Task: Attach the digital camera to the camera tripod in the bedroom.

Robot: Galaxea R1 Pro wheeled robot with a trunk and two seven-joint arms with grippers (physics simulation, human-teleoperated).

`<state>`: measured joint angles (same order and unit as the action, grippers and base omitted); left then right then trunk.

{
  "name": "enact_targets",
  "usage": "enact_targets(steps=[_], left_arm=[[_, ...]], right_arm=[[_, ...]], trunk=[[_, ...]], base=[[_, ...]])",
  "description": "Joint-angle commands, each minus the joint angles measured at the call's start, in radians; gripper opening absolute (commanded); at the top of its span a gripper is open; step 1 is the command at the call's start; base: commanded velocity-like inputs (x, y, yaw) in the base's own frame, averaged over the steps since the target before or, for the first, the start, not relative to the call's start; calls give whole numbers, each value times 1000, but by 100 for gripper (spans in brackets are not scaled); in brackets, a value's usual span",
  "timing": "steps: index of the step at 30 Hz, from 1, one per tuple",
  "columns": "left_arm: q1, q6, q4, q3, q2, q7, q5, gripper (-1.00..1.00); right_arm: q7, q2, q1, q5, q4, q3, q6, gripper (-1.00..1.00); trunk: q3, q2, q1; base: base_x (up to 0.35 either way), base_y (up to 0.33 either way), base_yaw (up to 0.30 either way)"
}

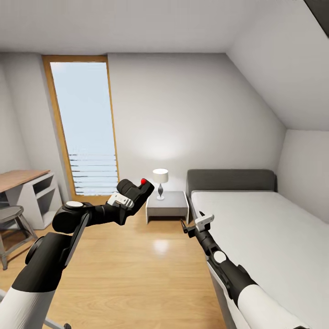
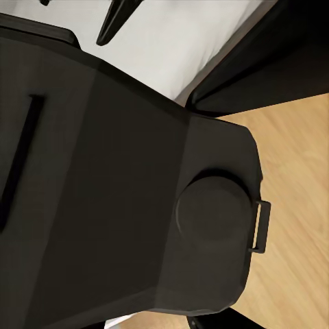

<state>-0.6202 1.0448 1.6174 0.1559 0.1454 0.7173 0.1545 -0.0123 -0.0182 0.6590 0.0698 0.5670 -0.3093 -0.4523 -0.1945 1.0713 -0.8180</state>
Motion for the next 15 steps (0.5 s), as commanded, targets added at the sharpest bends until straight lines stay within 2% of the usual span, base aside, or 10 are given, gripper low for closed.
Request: enact_targets(steps=[1, 15], left_arm=[[-1, 2, 1, 1, 0, 11, 10, -100], [-1, 2, 2, 1, 0, 11, 10, -100]], right_arm=[[-1, 0, 1, 7, -1, 1, -3, 100], [-2, 0, 1, 8, -1, 1, -1, 100]], trunk=[[2, -6, 4], [46, -104, 58]], base=[[0, 0, 0], [0, 0, 0]])
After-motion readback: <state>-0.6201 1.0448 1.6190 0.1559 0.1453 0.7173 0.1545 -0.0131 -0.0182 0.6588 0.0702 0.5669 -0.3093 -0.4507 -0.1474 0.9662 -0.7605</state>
